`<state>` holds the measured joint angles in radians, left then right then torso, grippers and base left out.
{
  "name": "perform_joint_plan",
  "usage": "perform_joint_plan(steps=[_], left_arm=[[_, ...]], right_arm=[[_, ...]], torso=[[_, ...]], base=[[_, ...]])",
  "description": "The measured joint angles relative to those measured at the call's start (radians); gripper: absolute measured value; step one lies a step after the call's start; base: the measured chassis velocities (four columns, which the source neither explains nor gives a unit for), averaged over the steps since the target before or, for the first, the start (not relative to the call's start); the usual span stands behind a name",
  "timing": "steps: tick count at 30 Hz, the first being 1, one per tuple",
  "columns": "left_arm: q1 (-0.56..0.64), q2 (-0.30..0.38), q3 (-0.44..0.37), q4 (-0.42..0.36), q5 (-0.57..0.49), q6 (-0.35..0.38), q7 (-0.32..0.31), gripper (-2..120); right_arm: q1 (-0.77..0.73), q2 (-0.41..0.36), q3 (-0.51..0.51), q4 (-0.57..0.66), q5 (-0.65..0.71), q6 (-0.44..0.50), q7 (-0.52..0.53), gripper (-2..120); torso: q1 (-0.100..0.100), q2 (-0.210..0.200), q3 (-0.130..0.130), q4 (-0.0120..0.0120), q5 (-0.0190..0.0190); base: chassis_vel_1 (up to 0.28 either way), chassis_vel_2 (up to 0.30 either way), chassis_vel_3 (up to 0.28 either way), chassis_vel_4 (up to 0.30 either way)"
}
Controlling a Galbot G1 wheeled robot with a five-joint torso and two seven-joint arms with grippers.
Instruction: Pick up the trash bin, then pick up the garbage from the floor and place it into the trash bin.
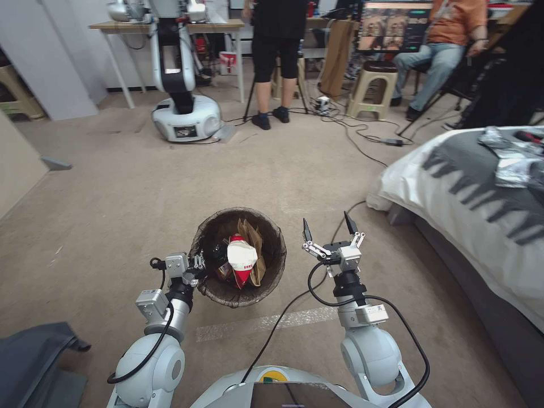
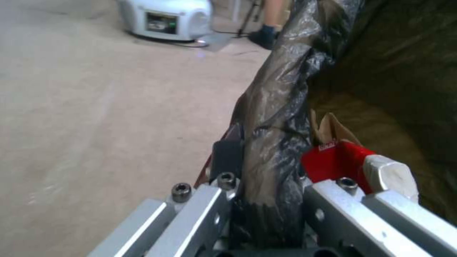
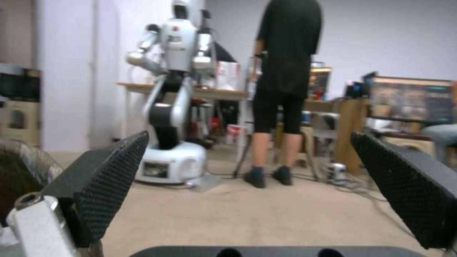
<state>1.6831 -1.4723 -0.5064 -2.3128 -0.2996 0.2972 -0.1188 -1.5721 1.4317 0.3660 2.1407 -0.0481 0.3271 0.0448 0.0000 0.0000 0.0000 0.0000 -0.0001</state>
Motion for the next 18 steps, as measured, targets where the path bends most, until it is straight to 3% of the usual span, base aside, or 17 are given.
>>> perform_joint_plan(steps=[8, 18], left_arm=[[-0.001, -0.001, 0.003, 0.016, 0.012, -0.024, 0.011, 2], [-0.001, 0.000, 0.030, 0.036, -0.004, -0.030, 0.019, 2]], right_arm=[[-0.001, 0.002, -0.003, 0.000, 0.000, 0.002, -0.002, 100], [0.004, 0.005, -0.008, 0.001, 0.000, 0.002, -0.006, 100]], torso=[[0.000, 0.000, 0.000, 0.0003, 0.0000], [0.000, 0.000, 0.000, -0.0002, 0.0001]], base=[[0.110, 0.121, 0.128, 0.116], [0.025, 0.019, 0.020, 0.021]])
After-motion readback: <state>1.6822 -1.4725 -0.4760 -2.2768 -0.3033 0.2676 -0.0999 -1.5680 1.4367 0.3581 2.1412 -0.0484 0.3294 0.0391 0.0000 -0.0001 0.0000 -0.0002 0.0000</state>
